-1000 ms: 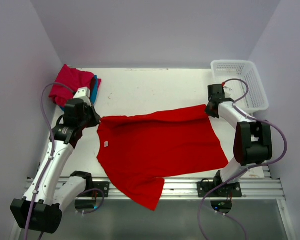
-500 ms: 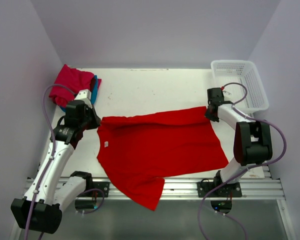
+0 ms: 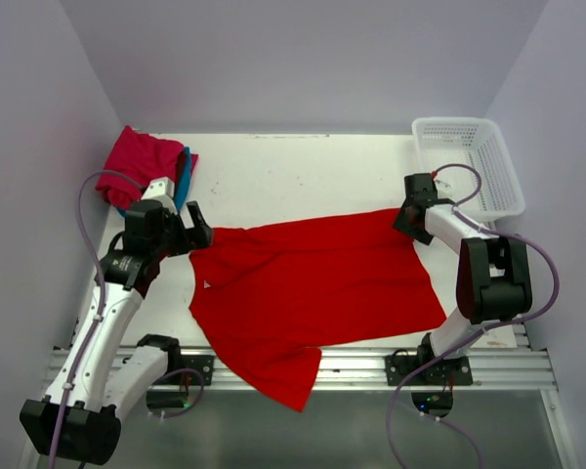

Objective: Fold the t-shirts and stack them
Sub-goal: Fold the flattened tshirt in 1/3 of the way

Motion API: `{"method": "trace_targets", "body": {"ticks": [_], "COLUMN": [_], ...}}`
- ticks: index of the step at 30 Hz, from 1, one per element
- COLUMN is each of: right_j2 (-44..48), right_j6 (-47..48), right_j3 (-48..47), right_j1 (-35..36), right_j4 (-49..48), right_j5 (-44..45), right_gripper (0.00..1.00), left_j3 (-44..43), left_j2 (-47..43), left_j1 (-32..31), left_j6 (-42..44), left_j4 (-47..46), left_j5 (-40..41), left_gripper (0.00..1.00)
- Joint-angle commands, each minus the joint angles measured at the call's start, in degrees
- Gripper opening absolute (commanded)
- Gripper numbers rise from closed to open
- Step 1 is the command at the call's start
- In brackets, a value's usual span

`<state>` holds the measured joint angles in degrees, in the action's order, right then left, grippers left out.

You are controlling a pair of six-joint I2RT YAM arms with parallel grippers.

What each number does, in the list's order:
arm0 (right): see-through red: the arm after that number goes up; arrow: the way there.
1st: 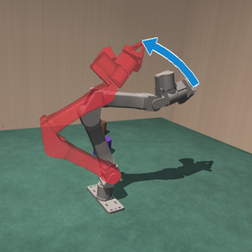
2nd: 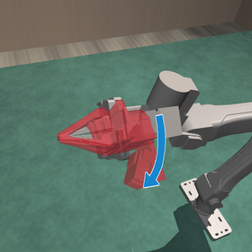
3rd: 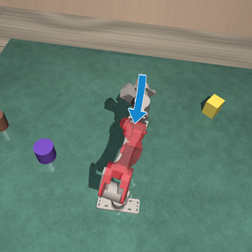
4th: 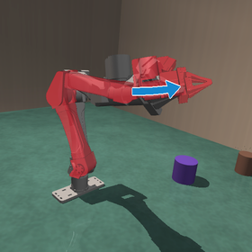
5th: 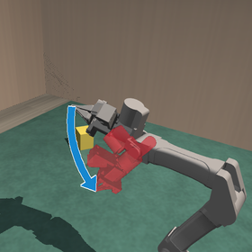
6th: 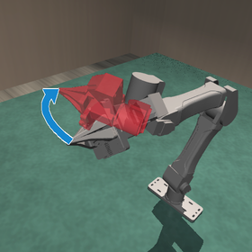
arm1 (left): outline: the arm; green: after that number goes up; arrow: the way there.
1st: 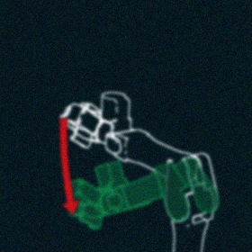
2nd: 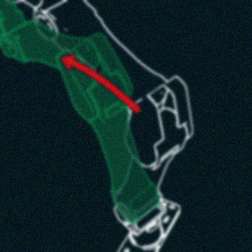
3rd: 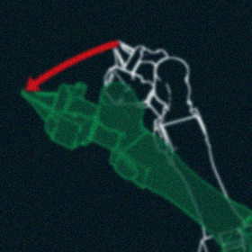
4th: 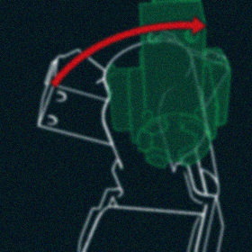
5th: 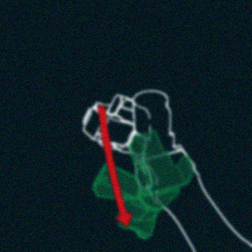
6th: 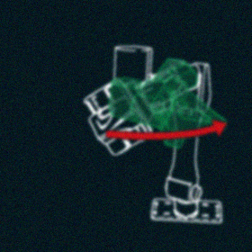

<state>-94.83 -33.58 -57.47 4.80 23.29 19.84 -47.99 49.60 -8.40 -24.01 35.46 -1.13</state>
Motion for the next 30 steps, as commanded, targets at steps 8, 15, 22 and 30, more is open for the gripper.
{"method": "trace_targets", "body": {"ticks": [8, 15, 22, 30], "right_j2": [1.3, -7.6, -11.9, -13.4], "right_j6": [1.3, 1.7, 2.4, 2.5], "right_j3": [-5.9, -12.5, -14.3, -14.3], "right_j1": [0.4, 0.8, 2.1, 2.1], "right_j4": [-1.4, -4.1, -5.9, -6.0], "right_j5": [-4.1, -9.3, -11.5, -11.7], "right_gripper": [0.15, 0.0, 0.0, 0.0], "left_j3": [2.5, 10.7, 10.5, 8.9], "left_j2": [-2.0, 12.7, 28.5, 33.7], "left_j1": [-1.2, -1.7, -2.6, -2.8], "left_j6": [-2.4, -6.0, -8.7, -8.8], "left_j4": [-10.2, -30.0, -44.3, -43.4], "left_j5": [-3.4, -7.4, -7.8, -3.7], "left_gripper": [0.74, 0.0, 0.0, 0.0]}}
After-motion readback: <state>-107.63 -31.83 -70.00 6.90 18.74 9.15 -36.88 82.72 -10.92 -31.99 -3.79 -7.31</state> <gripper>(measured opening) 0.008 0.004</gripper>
